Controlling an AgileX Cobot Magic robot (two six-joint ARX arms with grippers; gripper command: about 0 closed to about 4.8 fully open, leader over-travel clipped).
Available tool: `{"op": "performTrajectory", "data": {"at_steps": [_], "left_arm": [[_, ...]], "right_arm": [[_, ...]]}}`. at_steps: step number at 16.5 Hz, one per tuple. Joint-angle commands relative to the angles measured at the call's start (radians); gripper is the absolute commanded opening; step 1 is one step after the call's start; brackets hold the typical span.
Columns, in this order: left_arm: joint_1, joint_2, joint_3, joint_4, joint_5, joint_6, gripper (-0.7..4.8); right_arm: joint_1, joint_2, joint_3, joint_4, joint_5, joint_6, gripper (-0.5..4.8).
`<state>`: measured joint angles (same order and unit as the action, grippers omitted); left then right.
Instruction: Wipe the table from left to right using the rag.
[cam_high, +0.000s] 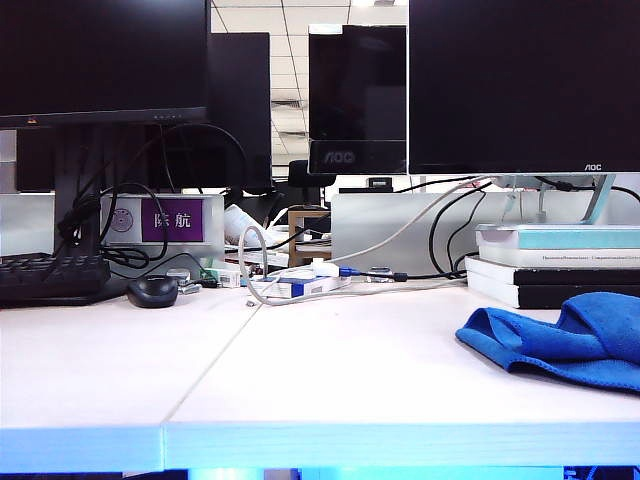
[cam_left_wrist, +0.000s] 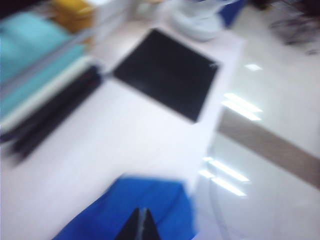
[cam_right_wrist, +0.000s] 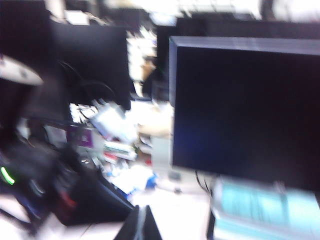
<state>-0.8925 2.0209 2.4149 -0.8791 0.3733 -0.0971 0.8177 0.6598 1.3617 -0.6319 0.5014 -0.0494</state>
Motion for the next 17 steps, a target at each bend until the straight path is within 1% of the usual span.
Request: {"op": "performTrajectory", "data": {"at_steps": [1,2,3,4,5,7,9,10,12,13,14,15,16,17], "left_arm": [[0.022,-0.145,0.003,-0.168,-0.124,0.077,-0.05],[0.023,-0.211,0.003,-0.218,-0.149,0.141,-0.05],[0.023,-0.261,0.003,-0.253,-0.153,0.178,-0.05],[0.029,-0.31,0.003,-0.293,-0.153,0.191,-0.05],[0.046,-0.39,0.003,-0.374,-0.159,0.195,-0.05],[0.061,-0.489,0.002,-0.473,-0.233,0.216,-0.05],[0.066,-0.571,0.002,-0.537,-0.269,0.229,-0.05],[0.066,-0.613,0.002,-0.554,-0.28,0.229,-0.05],[0.065,-0.729,0.001,-0.554,-0.284,0.239,-0.05],[0.065,-0.769,0.0,-0.554,-0.285,0.238,-0.05],[0.065,-0.81,0.0,-0.554,-0.299,0.235,-0.05],[0.065,-0.852,0.0,-0.554,-0.351,0.235,-0.05],[0.064,-0.877,0.0,-0.554,-0.378,0.236,-0.05],[0.065,-0.897,0.0,-0.554,-0.381,0.235,-0.05]], "right_arm": [[0.0,-0.005,-0.043,0.045,-0.164,-0.032,-0.01],[0.0,-0.01,-0.086,0.077,-0.208,-0.03,-0.01],[0.0,-0.015,-0.131,0.117,-0.236,-0.031,-0.01],[0.0,-0.031,-0.195,0.182,-0.251,-0.031,-0.01],[0.0,-0.065,-0.309,0.278,-0.25,-0.031,-0.01],[0.0,-0.131,-0.488,0.356,-0.246,-0.034,-0.01],[0.0,-0.191,-0.66,0.409,-0.246,-0.033,-0.01],[0.0,-0.216,-0.741,0.436,-0.246,-0.032,-0.01],[0.0,-0.249,-0.919,0.525,-0.204,-0.029,-0.01],[-0.002,-0.25,-0.976,0.558,-0.204,-0.029,-0.01],[-0.007,-0.249,-1.053,0.599,-0.206,-0.029,-0.01],[-0.008,-0.249,-1.121,0.631,-0.204,-0.029,-0.01],[-0.009,-0.25,-1.159,0.643,-0.204,-0.029,-0.01],[-0.008,-0.249,-1.179,0.644,-0.204,-0.029,-0.01]]}}
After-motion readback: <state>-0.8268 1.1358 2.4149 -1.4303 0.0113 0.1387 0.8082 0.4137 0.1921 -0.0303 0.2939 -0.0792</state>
